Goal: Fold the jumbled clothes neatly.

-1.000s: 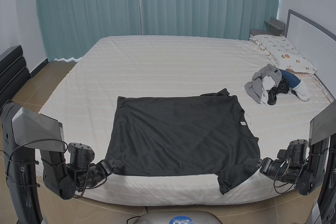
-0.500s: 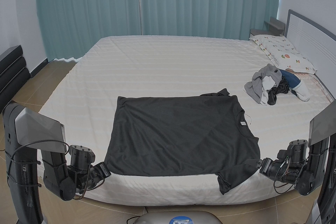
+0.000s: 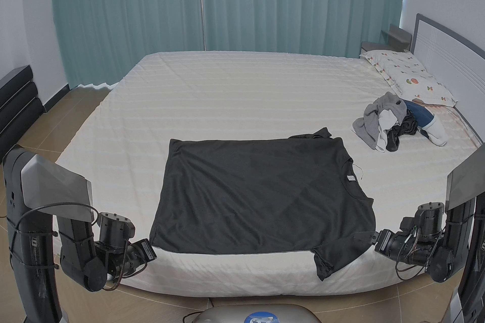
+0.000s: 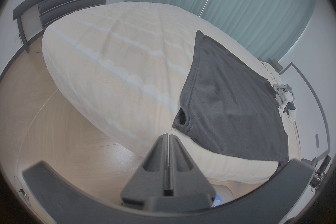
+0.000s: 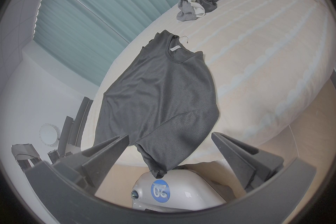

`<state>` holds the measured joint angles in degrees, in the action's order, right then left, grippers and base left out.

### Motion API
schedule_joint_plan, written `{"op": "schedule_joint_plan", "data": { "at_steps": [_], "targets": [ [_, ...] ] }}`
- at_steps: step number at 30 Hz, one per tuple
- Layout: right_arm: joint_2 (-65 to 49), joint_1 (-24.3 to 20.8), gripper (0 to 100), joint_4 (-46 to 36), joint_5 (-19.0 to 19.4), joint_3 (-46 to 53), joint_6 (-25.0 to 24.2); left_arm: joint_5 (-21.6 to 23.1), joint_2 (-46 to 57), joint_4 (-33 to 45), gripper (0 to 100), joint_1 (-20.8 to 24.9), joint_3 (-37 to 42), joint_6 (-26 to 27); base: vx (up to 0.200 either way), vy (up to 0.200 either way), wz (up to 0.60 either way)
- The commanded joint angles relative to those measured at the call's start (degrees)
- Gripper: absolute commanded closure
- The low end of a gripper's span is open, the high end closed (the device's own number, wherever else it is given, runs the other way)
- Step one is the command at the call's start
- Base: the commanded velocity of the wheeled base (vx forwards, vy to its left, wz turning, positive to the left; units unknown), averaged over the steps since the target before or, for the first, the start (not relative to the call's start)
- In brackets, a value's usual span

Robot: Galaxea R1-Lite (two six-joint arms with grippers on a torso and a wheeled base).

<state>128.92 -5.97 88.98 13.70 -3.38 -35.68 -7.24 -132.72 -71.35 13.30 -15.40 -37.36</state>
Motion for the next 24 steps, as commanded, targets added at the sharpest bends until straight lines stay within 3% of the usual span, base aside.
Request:
{"op": "schedule_joint_plan", "data": {
  "at_steps": [1,9,10,24],
  "targets": [
    [0.37,0.0,0,0.32,0.01,0.04,0.26,-0.14,0.44,-0.46,100,-0.03,0.19,0.1,0.0,0.0,0.0],
    [0.99,0.0,0,0.41,0.01,0.12,1.05,3.46,2.11,-0.46,100,0.32,-0.51,-4.65,0.0,0.0,0.0],
    [0.99,0.0,0,0.41,0.01,0.12,1.05,4.52,2.03,-0.46,0,0.32,-0.78,-5.61,0.0,0.0,0.0],
    [1.43,0.0,0,0.41,0.01,-0.14,1.05,5.31,-1.67,-0.54,0,0.59,-5.7,-7.02,0.0,0.0,0.0]
  ]
}}
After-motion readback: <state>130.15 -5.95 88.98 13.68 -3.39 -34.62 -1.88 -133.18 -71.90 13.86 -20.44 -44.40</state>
